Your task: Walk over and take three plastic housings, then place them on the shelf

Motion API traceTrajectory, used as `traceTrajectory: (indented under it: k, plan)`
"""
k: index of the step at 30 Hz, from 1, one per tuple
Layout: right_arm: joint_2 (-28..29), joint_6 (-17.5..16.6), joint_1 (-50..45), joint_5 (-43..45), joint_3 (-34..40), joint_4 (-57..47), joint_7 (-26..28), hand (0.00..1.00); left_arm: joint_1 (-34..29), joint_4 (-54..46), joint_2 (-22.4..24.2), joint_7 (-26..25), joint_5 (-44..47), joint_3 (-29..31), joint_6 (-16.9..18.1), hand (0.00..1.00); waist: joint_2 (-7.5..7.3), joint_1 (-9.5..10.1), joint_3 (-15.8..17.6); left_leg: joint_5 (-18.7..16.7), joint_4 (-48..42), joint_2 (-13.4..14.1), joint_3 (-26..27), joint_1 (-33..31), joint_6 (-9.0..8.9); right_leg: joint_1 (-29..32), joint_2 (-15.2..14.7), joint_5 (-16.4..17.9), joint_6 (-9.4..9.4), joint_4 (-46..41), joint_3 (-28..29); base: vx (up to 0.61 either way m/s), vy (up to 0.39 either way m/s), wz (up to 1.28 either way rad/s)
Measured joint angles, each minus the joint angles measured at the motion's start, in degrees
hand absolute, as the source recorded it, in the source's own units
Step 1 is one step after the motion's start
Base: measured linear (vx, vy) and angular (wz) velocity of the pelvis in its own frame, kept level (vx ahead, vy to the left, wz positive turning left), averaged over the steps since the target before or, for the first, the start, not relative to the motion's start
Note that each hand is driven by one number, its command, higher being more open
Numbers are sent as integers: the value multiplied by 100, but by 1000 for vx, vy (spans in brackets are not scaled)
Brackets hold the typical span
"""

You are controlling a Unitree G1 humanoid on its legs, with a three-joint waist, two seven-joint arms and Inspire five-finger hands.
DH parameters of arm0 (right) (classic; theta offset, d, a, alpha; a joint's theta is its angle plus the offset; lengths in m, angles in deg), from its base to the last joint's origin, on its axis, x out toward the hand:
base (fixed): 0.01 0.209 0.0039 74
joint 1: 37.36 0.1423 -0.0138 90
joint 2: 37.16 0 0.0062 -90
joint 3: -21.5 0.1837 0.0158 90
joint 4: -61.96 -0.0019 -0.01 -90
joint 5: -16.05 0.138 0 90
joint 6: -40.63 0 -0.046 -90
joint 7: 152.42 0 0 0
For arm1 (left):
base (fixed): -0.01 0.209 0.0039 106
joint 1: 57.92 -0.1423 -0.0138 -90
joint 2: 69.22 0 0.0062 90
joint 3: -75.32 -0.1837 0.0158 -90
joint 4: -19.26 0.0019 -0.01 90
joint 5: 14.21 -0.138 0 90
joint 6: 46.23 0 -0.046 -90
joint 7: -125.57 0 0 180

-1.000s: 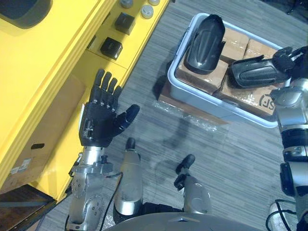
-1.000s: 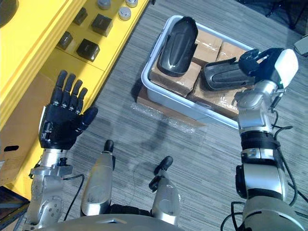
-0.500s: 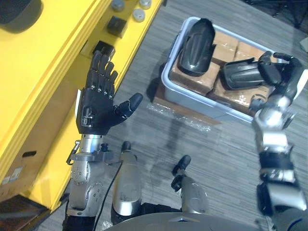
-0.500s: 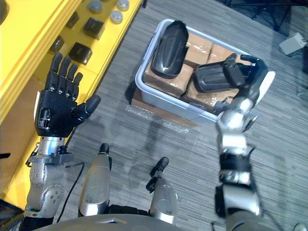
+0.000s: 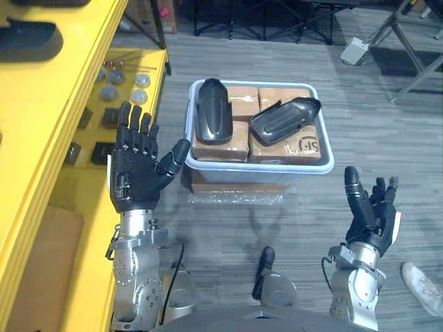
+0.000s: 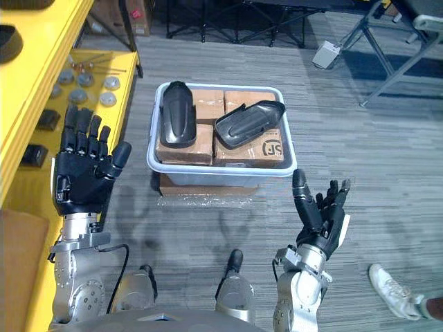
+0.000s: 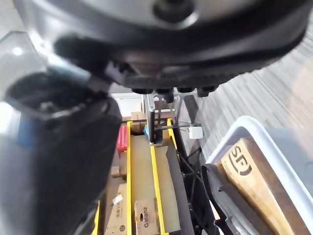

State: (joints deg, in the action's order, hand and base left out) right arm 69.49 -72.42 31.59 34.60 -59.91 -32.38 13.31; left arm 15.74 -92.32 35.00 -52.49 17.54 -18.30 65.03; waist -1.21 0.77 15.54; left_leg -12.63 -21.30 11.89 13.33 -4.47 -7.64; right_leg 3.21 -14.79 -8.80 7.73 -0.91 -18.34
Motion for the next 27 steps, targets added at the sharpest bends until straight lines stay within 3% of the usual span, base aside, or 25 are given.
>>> traceTrajectory:
  k: [3,4,5,7,8,9,11,13,16,17,18,19,20,21,22,23,24,26,27]
  plan:
    - [-38,0,4,-9,-85,4,-56,100,8,1,-41,115,149,-119,-2,100,40,-9,-59,-32,51,-23,17,107,-1,30,-39,226,-62,-256,42,11,1,-3]
    - [-53,0,9,-7,-106,5,-94,100,12,1,-53,164,166,-122,-8,100,11,-4,-70,-60,38,-48,18,104,11,120,-81,319,-94,-428,73,5,67,-3]
    - [-78,-1,56,21,-154,10,-200,100,29,7,-101,235,183,-132,-29,100,-120,-13,-32,-156,-21,-175,-62,98,136,339,-229,462,-260,-927,164,-9,84,-13]
    - [-91,-24,222,73,-209,114,-306,100,38,51,-209,241,184,-184,-30,100,-160,-42,-12,-237,-117,-227,-84,115,187,849,-423,472,-337,-1961,254,-63,125,-12]
    - [-80,-43,284,110,-258,234,-367,100,23,115,-352,241,177,-265,-38,100,-235,-90,27,-315,-171,-243,-66,206,195,1057,-529,369,-503,-2516,322,-56,132,-12]
    - [-35,-44,330,120,-261,429,-354,100,-44,126,-496,222,168,-340,-43,100,-282,-90,53,-342,-159,-220,-43,375,268,1131,-567,197,-729,-2783,343,-6,79,-12]
    - [22,-44,312,260,-256,555,-316,100,-23,124,-580,210,183,-387,-42,100,-270,-127,59,-369,-170,-213,-65,404,319,1180,-542,267,-775,-2761,512,30,15,-2]
    - [31,-45,312,260,-219,618,-251,100,159,126,-615,163,223,-382,-38,100,-276,-138,52,-429,-265,-200,-132,255,338,1170,-390,630,-685,-2298,750,31,-34,12]
    - [14,-46,315,247,-113,617,-69,100,671,395,-611,-71,259,-449,-60,100,-173,-285,102,-557,-532,-177,-552,-99,147,1014,-83,613,-533,-1187,1181,25,-133,58]
    - [-1,-44,301,250,-96,619,-22,100,730,457,-605,-95,267,-453,-80,100,-133,-343,127,-622,-630,-165,-710,-134,62,953,-6,514,-236,-1168,1331,112,-221,76]
    - [-121,-32,306,253,-59,621,30,100,770,590,-523,-122,322,-488,-145,100,114,-424,164,-698,-685,1,-937,-141,-61,915,108,742,147,-1491,1257,133,-194,69]
    - [-214,-30,292,252,-55,619,80,100,751,642,-471,-135,395,-509,-184,100,249,-443,134,-667,-601,98,-1093,-148,-186,1012,174,1007,117,-1879,1156,196,-250,83]
    - [-315,-21,241,251,-49,619,152,100,751,649,-462,-131,459,-585,-258,100,321,-505,104,-572,-439,187,-1279,-93,-313,1092,177,1417,40,-2399,941,176,-208,75]
    - [-347,-18,219,247,-44,617,175,100,750,650,-466,-128,514,-627,-290,100,344,-546,89,-518,-365,221,-1381,-68,-347,1093,189,1604,-14,-2610,812,283,-318,94]
    - [-379,-16,191,247,-19,615,195,100,744,652,-459,-120,675,-683,-384,100,348,-582,86,-361,-342,377,-1535,-25,-214,1061,261,1916,-197,-2984,591,238,-280,63]
    - [-405,-6,199,247,-14,615,200,100,721,662,-449,-125,689,-682,-426,100,349,-564,85,-273,-367,450,-1551,-22,-123,1031,318,1976,-275,-3050,538,304,-413,66]
    - [-520,0,226,246,-9,597,238,100,680,781,-438,-124,690,-687,-527,100,351,-556,85,14,-435,585,-1505,-39,242,812,393,2064,-426,-3005,367,200,-308,41]
    - [-627,-1,166,211,105,524,273,100,658,945,-429,-93,690,-753,-666,100,344,-568,89,485,-742,696,-1250,-154,588,421,440,2122,-524,-2764,142,186,-294,54]
    - [-663,-1,152,207,160,502,280,100,638,991,-418,-67,689,-780,-684,100,342,-564,90,640,-871,723,-1160,-223,667,292,444,2127,-534,-2656,85,188,-266,55]
